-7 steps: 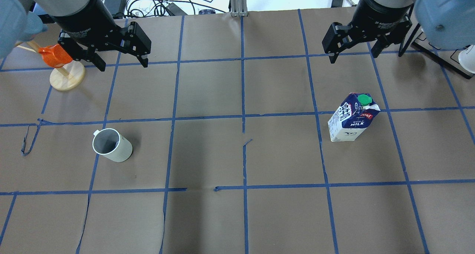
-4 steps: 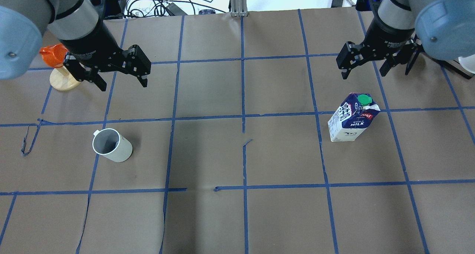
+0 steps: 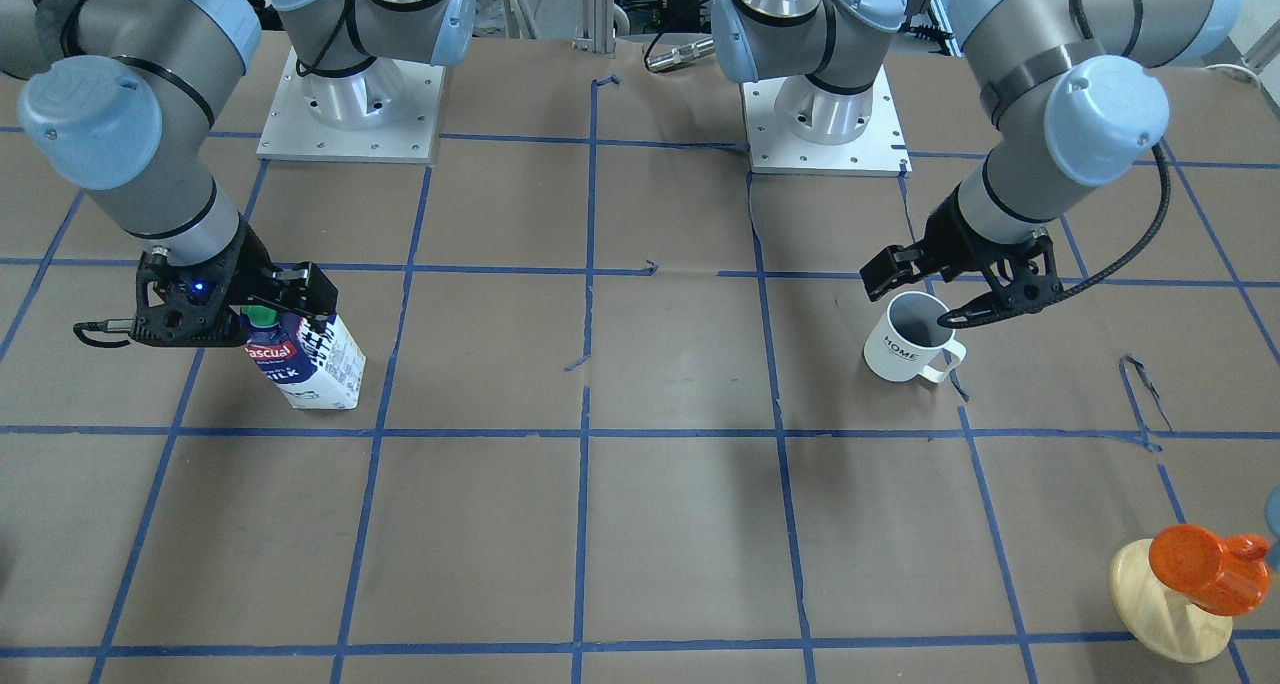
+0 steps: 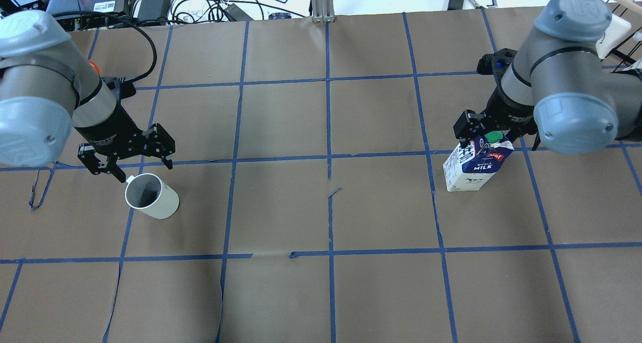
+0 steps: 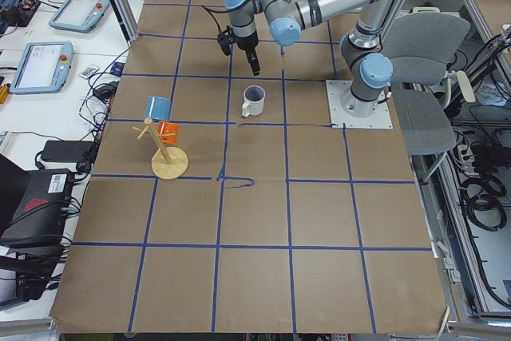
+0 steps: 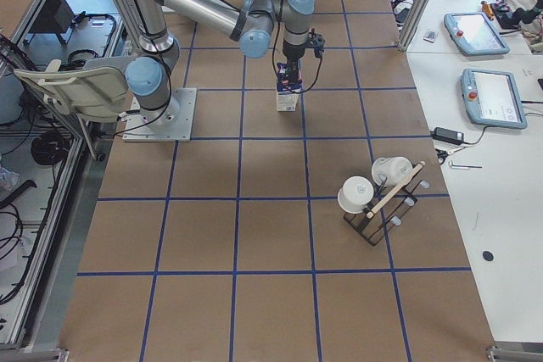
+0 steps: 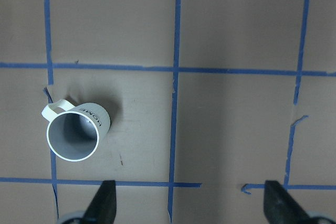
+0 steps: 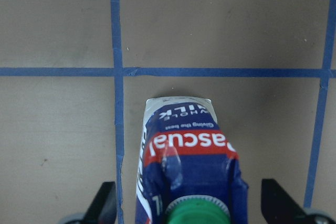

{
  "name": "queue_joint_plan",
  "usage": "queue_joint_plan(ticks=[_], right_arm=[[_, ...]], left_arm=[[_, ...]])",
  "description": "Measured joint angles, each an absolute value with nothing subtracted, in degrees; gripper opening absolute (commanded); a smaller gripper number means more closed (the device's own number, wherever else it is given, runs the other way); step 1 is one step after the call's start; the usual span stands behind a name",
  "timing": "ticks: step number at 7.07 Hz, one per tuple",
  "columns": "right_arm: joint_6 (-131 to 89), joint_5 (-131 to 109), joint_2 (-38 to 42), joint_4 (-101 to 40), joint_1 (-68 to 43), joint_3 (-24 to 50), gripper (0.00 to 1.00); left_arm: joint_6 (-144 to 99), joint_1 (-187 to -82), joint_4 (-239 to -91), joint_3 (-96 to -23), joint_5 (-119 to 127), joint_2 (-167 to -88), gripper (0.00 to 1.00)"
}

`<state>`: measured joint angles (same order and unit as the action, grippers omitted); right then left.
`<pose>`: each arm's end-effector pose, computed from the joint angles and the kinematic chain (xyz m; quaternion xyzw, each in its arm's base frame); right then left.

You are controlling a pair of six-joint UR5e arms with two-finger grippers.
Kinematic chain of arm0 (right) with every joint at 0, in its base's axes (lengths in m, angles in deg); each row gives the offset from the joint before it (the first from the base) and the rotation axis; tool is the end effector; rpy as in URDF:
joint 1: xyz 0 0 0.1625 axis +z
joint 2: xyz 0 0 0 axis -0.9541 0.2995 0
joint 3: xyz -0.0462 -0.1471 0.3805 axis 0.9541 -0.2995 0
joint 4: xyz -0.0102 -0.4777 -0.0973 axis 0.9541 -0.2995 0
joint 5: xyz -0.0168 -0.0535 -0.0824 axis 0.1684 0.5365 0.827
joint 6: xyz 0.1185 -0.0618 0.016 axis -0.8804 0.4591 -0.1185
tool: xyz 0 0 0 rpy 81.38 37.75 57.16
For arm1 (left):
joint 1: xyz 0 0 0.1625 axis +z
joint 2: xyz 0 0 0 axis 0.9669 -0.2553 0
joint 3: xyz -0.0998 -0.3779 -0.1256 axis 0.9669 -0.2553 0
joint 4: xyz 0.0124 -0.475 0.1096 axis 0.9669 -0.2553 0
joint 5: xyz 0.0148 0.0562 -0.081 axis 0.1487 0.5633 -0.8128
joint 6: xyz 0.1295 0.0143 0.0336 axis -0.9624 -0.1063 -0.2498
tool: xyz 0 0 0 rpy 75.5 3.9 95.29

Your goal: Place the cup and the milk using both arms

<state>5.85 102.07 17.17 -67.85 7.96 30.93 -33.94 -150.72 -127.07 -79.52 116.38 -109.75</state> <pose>0.0408 -0.5676 0.2305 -0.0073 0.9999 0.0144 0.0034 0.0032 -0.5355 0.2405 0.1507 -0.9841 -0.0937 0.0007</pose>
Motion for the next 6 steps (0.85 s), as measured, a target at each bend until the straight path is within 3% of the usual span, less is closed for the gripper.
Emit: queue_joint_plan(ticks=[1, 2, 3, 4, 5, 6], right_arm=[[5.9, 102.2, 17.4, -68.6, 7.9, 31.3, 0.15], [6.0, 102.4, 17.6, -68.8, 7.9, 31.3, 0.06], [6.5, 102.5, 17.8, -68.7, 7.9, 31.0, 0.0], [7.4, 102.5, 17.9, -67.7, 7.9, 29.9, 0.0], [7.8, 102.2, 17.8, -64.5, 8.0, 27.0, 0.0], [8.0, 102.0, 17.5, -59.9, 8.2, 22.5, 0.0]], left_arm=[[-33.8, -150.0, -123.8, -82.4, 116.4, -110.6, 0.79], [-33.7, -149.7, -121.7, -83.6, 116.4, -111.8, 0.79], [-33.6, -149.6, -120.0, -84.1, 116.3, -113.1, 0.56], [-33.7, -149.6, -118.7, -84.3, 116.2, -114.3, 0.16], [-33.9, -149.6, -118.0, -84.4, 116.2, -115.2, 0.0], [-34.0, -149.6, -117.7, -84.4, 116.2, -115.6, 0.0]])
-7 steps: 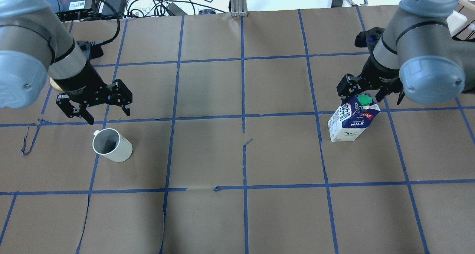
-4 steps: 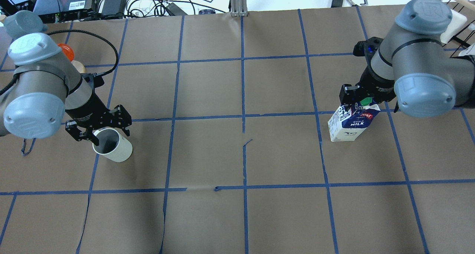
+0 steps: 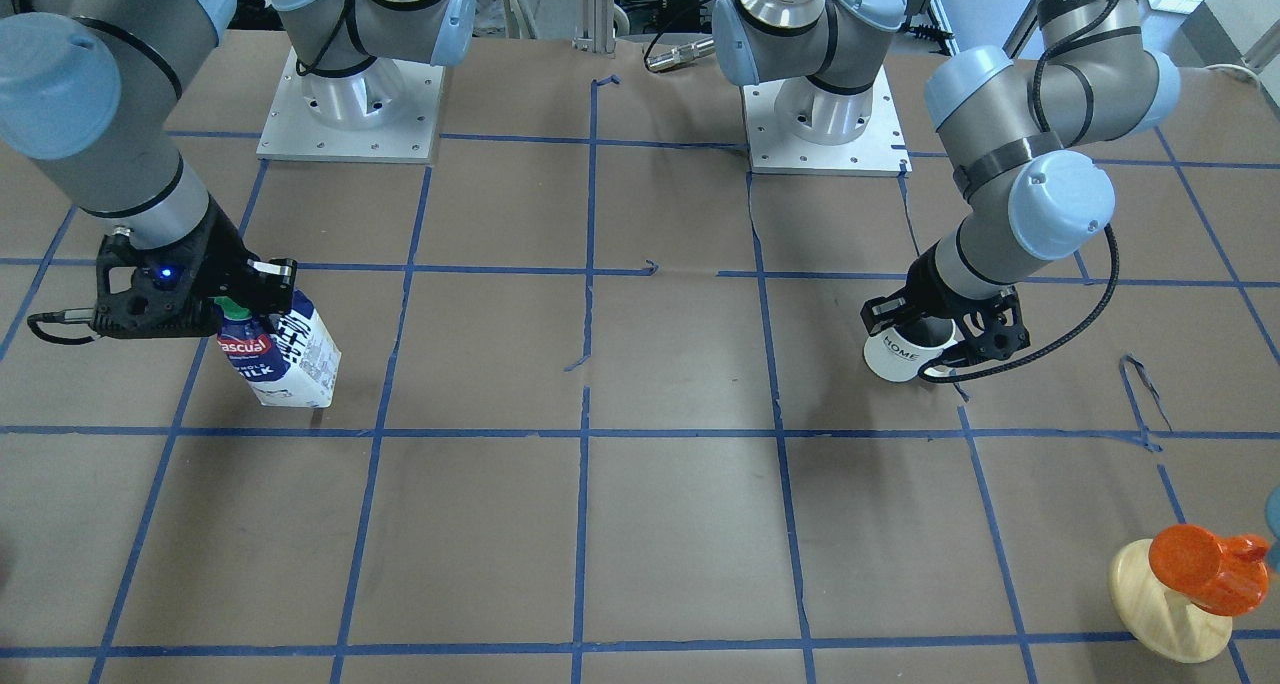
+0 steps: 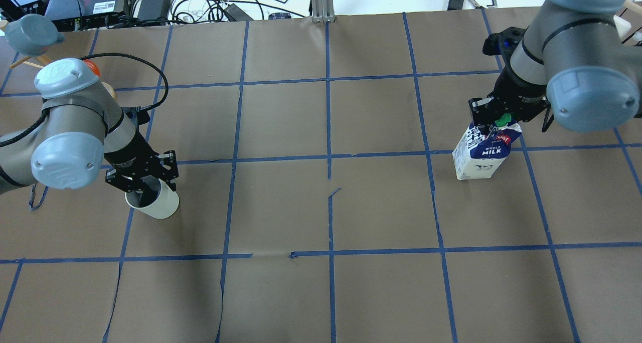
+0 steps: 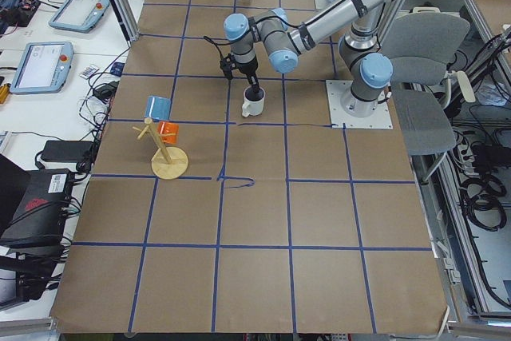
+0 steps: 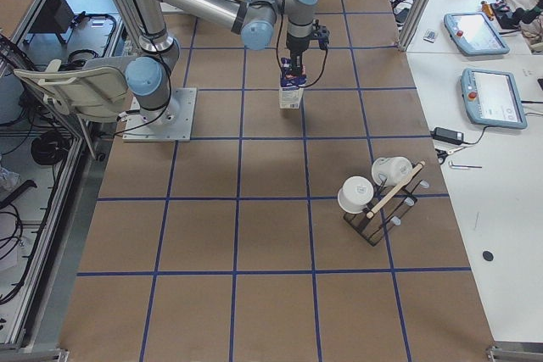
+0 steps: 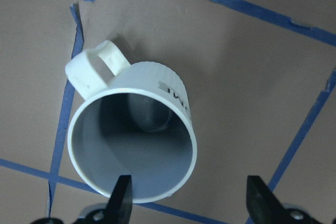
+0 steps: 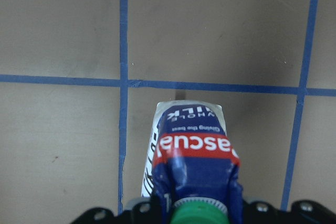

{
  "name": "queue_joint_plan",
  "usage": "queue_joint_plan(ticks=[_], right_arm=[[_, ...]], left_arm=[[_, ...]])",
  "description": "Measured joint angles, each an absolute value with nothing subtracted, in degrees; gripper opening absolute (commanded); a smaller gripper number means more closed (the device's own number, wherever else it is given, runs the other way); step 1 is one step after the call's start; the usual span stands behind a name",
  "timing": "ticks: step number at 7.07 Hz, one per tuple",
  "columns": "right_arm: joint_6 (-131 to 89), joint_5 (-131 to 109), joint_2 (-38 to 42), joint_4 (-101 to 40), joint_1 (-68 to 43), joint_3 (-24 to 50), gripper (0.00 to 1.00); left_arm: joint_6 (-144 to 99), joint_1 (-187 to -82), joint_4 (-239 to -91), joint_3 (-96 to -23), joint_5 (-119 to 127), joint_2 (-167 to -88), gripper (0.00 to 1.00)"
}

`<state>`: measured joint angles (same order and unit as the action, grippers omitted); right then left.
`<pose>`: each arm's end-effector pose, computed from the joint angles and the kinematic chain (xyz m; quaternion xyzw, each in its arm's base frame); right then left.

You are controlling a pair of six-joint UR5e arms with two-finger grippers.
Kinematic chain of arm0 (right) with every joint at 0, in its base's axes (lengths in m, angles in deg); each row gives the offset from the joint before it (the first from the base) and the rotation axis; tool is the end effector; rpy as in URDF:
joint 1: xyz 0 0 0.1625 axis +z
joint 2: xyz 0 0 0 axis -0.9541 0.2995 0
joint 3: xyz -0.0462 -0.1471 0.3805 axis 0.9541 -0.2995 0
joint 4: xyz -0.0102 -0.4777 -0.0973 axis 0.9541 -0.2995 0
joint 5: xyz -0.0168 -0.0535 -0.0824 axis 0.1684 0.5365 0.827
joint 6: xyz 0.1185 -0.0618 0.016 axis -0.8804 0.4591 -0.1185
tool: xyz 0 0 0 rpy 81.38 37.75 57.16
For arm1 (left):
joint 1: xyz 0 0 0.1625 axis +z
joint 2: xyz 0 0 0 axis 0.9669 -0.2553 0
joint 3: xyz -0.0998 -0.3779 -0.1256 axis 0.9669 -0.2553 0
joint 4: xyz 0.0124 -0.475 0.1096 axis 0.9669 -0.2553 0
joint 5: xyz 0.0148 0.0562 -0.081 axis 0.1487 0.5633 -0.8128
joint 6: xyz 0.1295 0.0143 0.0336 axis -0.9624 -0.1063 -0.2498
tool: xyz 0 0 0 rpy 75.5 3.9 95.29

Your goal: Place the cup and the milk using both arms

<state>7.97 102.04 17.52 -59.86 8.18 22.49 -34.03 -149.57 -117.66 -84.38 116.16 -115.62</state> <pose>0.0389 -0.5926 0.2990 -0.0277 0.9996 0.0075 0.0026 0.0127 -0.5326 0.1579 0.1597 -0.9816 -0.1049 0.0049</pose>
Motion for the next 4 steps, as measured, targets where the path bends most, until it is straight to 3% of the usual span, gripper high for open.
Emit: queue_joint_plan(ticks=[2, 4], right_arm=[[7.8, 101.0, 16.8, -54.3, 9.0, 16.4, 0.0], [5.1, 98.3, 16.1, -53.5, 10.8, 15.0, 0.0]], left_arm=[[-34.5, -149.7, -117.2, -84.2, 116.0, -115.9, 0.0], [-33.9, -150.8, -116.3, -83.2, 115.8, -115.7, 0.0]])
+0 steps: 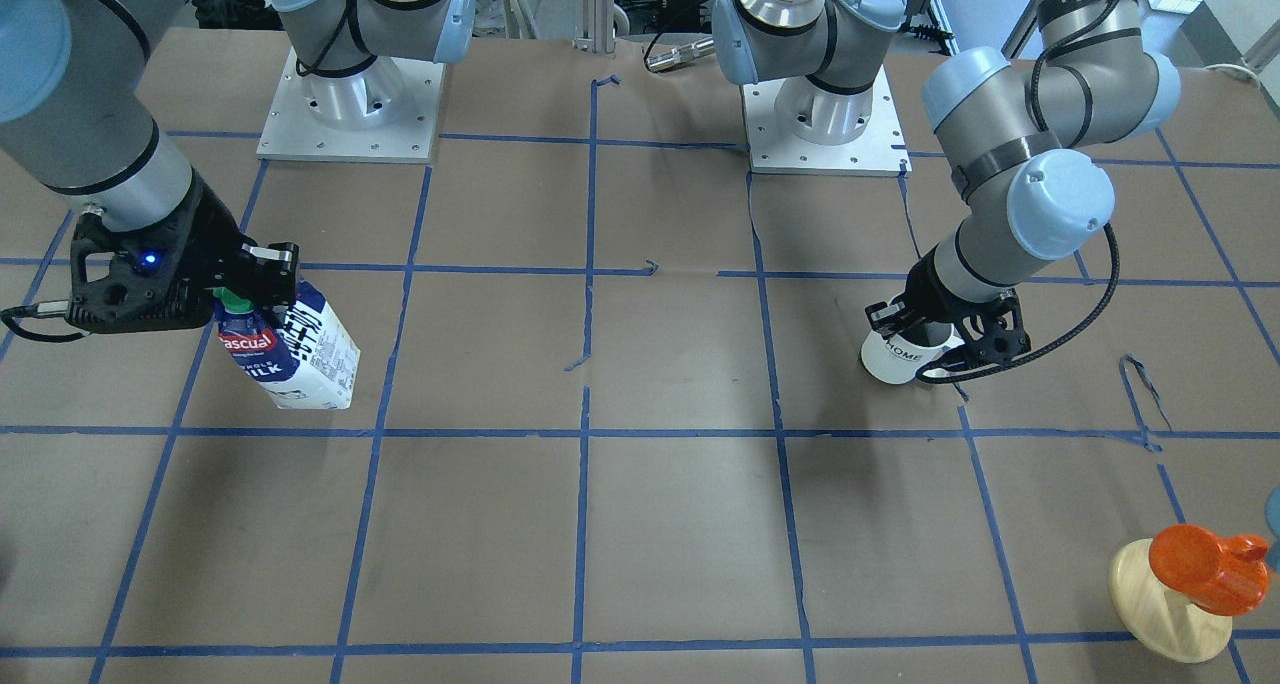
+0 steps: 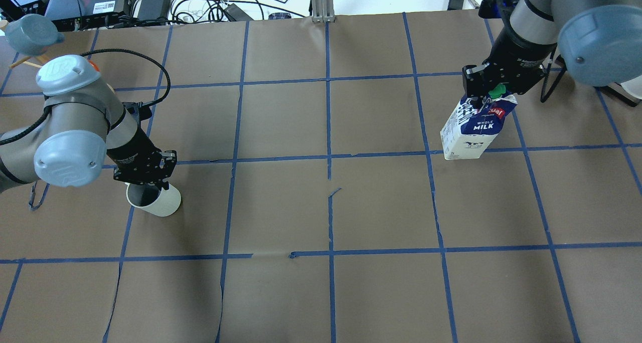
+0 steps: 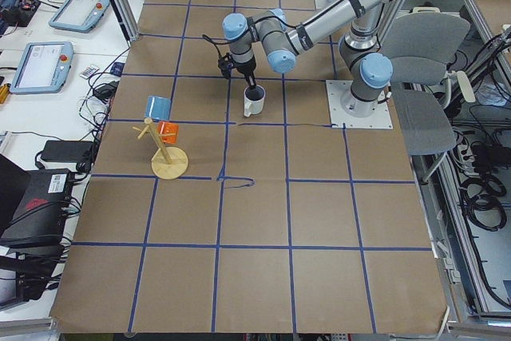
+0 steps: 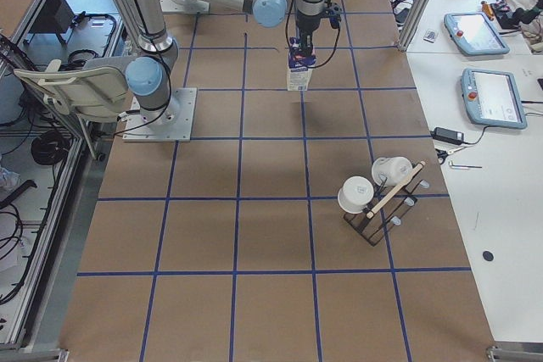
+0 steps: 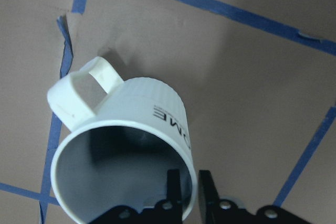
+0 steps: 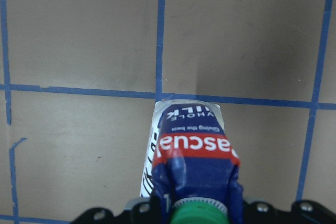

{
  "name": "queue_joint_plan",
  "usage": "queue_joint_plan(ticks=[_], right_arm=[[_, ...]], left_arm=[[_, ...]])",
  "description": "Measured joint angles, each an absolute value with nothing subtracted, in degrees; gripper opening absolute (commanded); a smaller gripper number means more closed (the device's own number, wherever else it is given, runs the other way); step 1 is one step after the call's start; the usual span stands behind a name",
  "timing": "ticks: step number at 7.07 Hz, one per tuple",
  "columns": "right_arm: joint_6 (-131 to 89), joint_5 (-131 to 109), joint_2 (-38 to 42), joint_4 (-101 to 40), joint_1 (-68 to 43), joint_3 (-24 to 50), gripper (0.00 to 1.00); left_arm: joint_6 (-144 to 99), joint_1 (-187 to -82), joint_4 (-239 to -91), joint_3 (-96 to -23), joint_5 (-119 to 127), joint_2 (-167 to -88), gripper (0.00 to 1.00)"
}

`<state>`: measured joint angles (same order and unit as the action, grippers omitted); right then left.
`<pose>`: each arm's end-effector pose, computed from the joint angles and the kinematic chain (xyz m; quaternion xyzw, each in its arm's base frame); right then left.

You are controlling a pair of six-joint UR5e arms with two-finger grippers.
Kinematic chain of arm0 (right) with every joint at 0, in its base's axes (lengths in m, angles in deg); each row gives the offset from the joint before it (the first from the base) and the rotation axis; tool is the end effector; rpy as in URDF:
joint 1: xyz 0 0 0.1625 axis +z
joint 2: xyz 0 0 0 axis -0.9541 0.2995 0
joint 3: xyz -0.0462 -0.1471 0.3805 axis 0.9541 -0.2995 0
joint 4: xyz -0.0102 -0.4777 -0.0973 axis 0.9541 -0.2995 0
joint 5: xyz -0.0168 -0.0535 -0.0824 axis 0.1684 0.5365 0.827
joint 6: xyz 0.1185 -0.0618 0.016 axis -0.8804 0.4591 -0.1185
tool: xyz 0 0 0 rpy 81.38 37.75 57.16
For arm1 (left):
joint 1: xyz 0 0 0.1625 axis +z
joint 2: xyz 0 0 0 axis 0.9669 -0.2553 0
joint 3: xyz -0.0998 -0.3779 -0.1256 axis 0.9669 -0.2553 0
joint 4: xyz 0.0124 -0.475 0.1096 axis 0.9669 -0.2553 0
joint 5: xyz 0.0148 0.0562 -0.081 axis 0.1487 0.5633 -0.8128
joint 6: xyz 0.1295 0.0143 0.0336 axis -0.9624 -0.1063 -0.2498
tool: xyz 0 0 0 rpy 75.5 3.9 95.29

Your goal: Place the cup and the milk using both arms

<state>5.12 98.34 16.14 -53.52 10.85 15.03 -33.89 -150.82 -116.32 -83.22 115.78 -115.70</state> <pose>0.0727 -0.6122 0.3462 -0.0258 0.9991 0.0053 0.0345 0.0031 -0.5444 0.1683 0.1509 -0.9850 -0.0837 0.0048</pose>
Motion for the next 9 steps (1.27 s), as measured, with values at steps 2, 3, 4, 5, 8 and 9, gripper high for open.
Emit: queue_joint_plan(ticks=[2, 3, 4, 5, 8, 9], right_arm=[[-0.2, 98.0, 15.9, -53.6, 13.9, 14.4, 0.0], [-3.1, 98.0, 15.8, -53.6, 15.2, 13.8, 0.0], [-5.3, 97.9, 15.6, -53.6, 16.6, 13.4, 0.0], [-6.6, 98.1, 15.6, -53.7, 17.8, 13.3, 0.0], [-8.2, 98.5, 15.5, -54.1, 19.0, 13.3, 0.0], [-8.7, 98.5, 15.5, -54.1, 19.2, 13.3, 0.0]], left_arm=[[-22.3, -157.5, -116.5, -80.0, 114.0, -115.7, 0.0], [-12.6, -162.8, -116.6, -77.6, 112.8, -116.3, 0.0], [-1.8, -168.1, -116.4, -75.8, 110.8, -117.0, 0.0], [9.1, -173.8, -115.8, -74.8, 108.8, -117.8, 0.0], [29.3, -189.1, -115.3, -74.9, 107.4, -119.4, 0.0], [33.0, -192.0, -115.2, -76.0, 107.3, -119.7, 0.0]])
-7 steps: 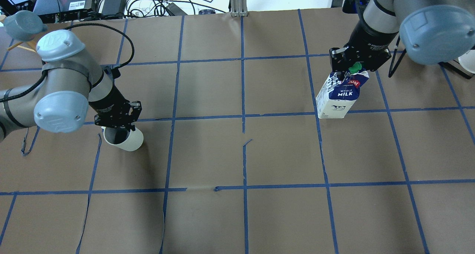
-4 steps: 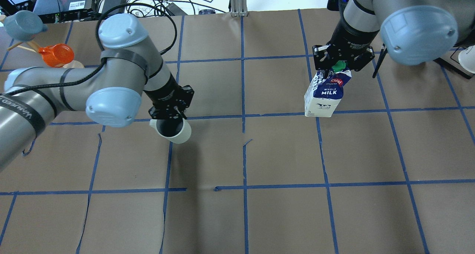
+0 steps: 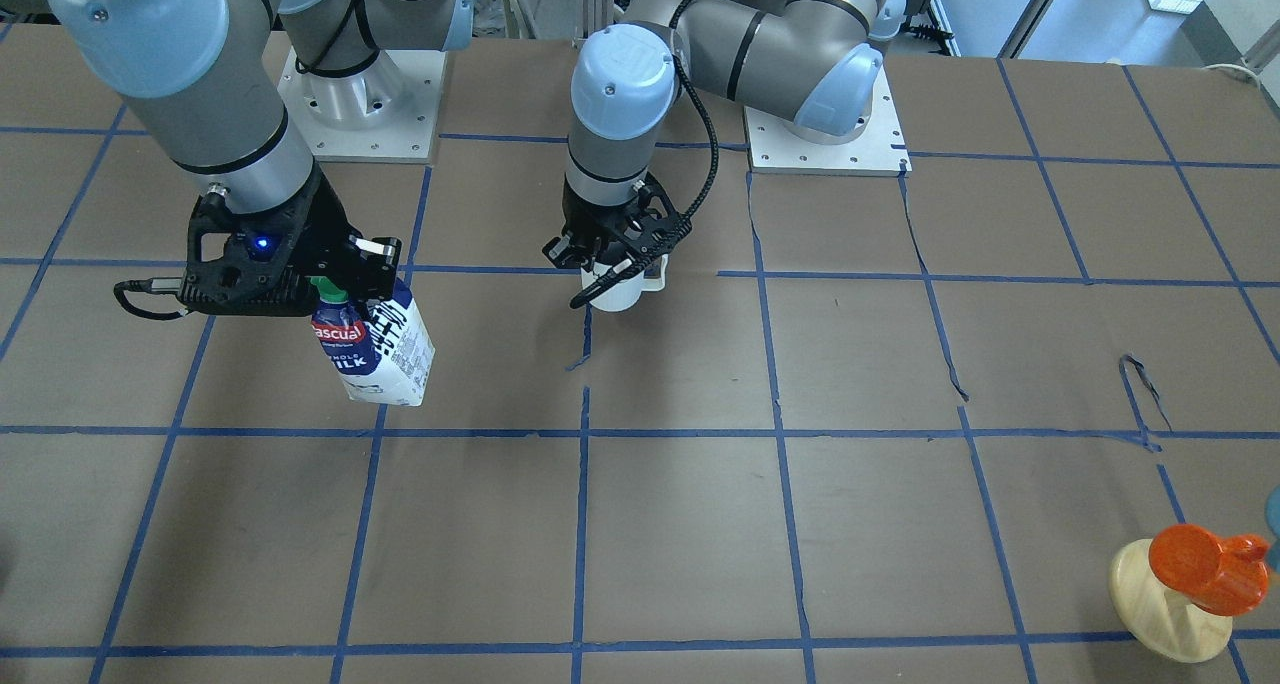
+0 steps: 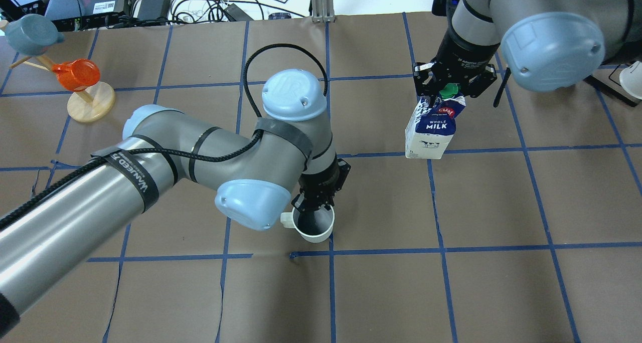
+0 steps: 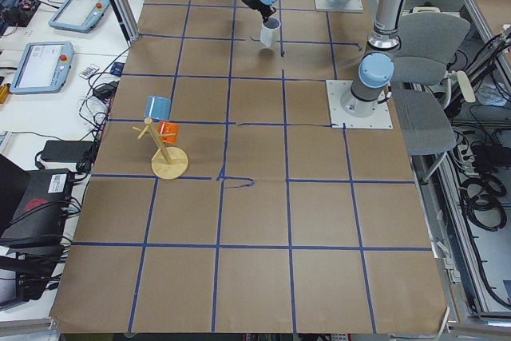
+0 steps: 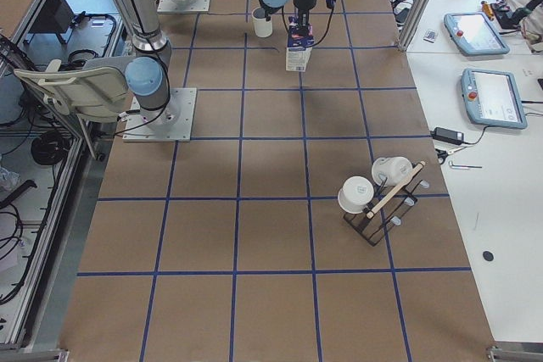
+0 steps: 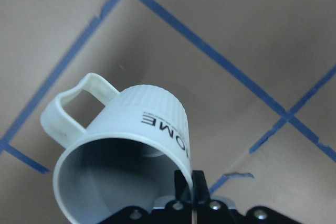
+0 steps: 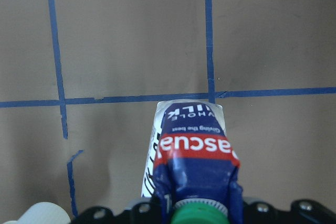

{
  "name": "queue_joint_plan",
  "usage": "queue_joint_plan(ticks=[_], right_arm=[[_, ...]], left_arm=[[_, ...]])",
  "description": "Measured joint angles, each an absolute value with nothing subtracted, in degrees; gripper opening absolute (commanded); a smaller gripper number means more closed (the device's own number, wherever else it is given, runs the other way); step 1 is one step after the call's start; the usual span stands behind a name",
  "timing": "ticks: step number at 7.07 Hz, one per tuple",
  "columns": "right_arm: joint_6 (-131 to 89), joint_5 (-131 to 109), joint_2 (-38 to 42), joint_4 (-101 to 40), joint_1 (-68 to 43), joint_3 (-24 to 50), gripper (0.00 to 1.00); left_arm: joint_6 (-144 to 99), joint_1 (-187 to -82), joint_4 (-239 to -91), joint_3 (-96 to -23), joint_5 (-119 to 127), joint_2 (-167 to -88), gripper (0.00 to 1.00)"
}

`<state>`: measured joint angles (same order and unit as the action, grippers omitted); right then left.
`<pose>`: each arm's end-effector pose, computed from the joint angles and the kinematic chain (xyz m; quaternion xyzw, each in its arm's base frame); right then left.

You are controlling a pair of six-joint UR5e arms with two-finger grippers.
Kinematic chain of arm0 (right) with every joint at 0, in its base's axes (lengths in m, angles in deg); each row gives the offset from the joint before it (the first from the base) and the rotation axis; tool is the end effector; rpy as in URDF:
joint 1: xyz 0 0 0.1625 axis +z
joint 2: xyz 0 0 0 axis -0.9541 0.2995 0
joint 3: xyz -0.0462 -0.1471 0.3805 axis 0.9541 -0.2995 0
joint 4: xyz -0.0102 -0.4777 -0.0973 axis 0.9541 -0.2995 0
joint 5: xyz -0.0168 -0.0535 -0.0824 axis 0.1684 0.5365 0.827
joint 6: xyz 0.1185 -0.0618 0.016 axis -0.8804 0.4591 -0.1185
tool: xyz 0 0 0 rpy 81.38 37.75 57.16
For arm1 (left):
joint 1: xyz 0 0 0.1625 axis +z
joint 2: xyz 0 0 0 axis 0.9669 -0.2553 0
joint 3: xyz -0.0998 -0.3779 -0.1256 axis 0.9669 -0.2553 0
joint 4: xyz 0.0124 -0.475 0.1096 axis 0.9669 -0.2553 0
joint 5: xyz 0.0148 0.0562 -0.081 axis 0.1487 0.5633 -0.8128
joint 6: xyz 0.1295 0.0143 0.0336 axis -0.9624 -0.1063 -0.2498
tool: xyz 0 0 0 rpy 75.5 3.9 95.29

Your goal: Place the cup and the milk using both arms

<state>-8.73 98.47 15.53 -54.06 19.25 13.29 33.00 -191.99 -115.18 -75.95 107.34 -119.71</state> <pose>0.1613 -0.6050 0.3577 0.0212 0.9992 -0.0028 0.0325 -0.3977 -0.4505 0.1939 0.3696 -0.9254 -0.0825 0.0126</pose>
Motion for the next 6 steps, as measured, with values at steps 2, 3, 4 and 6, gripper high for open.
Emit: queue_joint_plan(ticks=[2, 3, 4, 6], right_arm=[[-9.5, 98.2, 15.8, -53.4, 20.1, 13.4, 0.0], [-9.6, 98.4, 16.0, -52.9, 21.3, 13.5, 0.0], [-9.8, 98.6, 16.1, -52.2, 22.3, 13.7, 0.0], [-9.5, 98.5, 17.7, -50.7, 23.2, 14.7, 0.0]], left_arm=[[35.7, -194.1, -115.1, -77.0, 106.5, -121.2, 0.99], [35.6, -194.3, -115.1, -77.0, 106.4, -122.0, 1.0], [35.2, -194.3, -115.1, -76.9, 106.6, -121.9, 1.0], [28.7, -193.1, -115.2, -75.1, 108.1, -119.8, 1.0]])
